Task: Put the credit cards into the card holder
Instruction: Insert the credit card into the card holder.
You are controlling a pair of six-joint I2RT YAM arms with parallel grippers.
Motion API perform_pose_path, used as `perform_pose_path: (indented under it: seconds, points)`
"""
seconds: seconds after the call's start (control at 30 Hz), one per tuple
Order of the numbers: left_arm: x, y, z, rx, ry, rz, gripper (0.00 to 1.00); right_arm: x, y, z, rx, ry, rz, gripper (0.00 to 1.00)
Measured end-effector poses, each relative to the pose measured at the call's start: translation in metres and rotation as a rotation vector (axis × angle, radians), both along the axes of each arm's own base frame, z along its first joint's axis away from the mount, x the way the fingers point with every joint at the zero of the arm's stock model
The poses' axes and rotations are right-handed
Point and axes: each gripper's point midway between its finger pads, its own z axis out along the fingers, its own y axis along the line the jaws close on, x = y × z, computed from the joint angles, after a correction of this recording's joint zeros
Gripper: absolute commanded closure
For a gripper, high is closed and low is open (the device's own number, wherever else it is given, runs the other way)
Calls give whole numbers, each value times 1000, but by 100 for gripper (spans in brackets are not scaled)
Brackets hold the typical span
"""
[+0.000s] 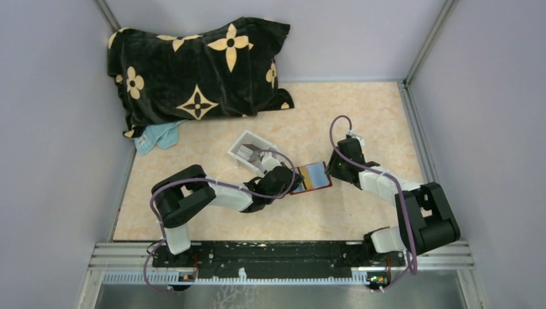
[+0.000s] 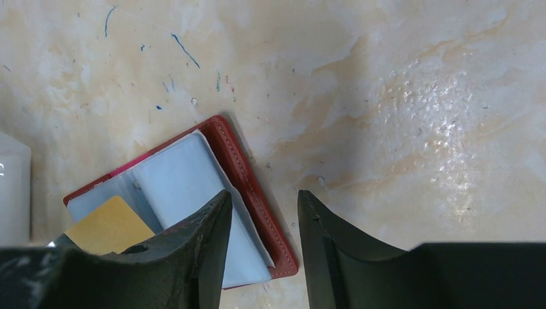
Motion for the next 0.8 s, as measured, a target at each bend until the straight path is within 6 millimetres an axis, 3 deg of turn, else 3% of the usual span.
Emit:
perform_pose_path:
  seconds: [0.8]
  points:
    - [8, 5, -11, -88, 33, -23, 100, 8, 3, -3, 1, -22, 15, 57]
